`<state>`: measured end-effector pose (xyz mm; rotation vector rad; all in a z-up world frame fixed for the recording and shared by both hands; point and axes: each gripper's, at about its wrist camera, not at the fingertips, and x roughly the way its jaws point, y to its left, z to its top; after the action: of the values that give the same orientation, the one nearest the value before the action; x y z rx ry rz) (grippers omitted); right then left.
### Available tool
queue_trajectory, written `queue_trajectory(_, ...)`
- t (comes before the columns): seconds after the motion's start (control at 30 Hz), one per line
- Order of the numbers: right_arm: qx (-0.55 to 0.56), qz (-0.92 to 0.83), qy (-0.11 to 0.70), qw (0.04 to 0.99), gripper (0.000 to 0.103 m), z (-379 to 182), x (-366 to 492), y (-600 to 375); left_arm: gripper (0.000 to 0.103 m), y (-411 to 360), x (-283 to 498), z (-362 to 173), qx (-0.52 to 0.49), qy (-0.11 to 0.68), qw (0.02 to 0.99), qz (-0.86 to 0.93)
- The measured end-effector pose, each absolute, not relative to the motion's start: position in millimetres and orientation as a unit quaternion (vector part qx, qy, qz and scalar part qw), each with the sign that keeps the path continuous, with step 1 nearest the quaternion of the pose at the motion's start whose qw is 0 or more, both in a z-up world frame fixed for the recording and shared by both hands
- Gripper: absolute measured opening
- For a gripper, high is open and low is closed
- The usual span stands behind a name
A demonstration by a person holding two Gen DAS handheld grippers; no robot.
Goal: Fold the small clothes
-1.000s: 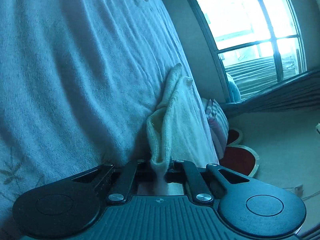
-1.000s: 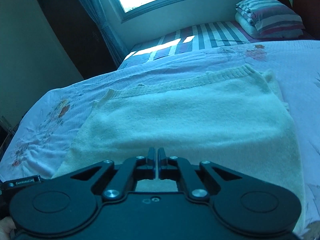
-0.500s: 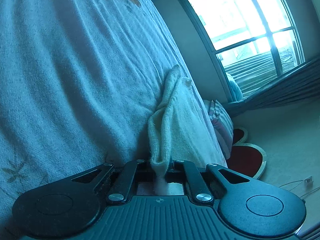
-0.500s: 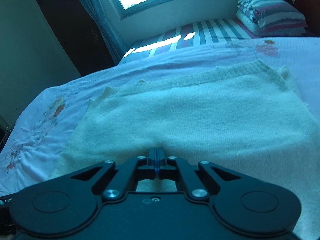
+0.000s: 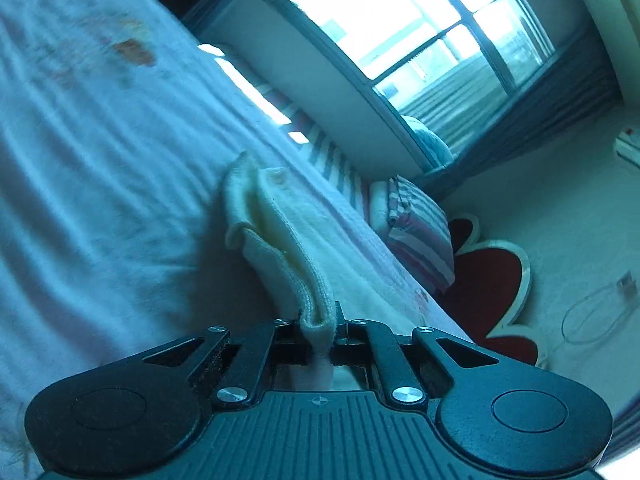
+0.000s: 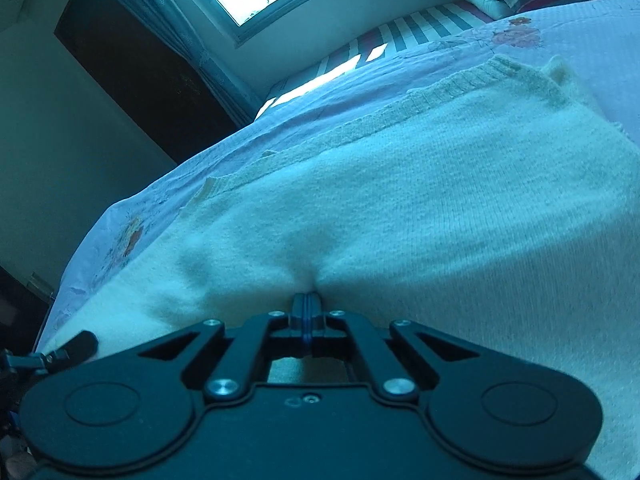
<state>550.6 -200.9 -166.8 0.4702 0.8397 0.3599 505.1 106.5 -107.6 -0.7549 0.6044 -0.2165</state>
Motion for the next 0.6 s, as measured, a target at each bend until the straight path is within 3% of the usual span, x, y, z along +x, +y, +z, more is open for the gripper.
queue_trajectory(0.1, 0.256, 0.172, 0.395, 0.866, 0.000, -166, 546, -215, 0.006, 64, 523, -71, -0.283, 0.298, 0.898, -0.157)
queue_trajectory(0.23, 0.336, 0.105, 0.316, 0.881, 0.004, -150, 514, -283, 0.006, -14, 542, -51, -0.167, 0.329, 0.901, -0.229)
queue_trajectory(0.33, 0.361, 0.064, 0.294, 0.883, 0.004, -149, 491, -335, 0.006, -68, 547, -60, -0.108, 0.357, 0.891, -0.260)
queue_trajectory(0.6, 0.388, -0.014, 0.260, 0.884, 0.008, -154, 419, -437, 0.006, -159, 528, -96, -0.063, 0.410, 0.862, -0.292)
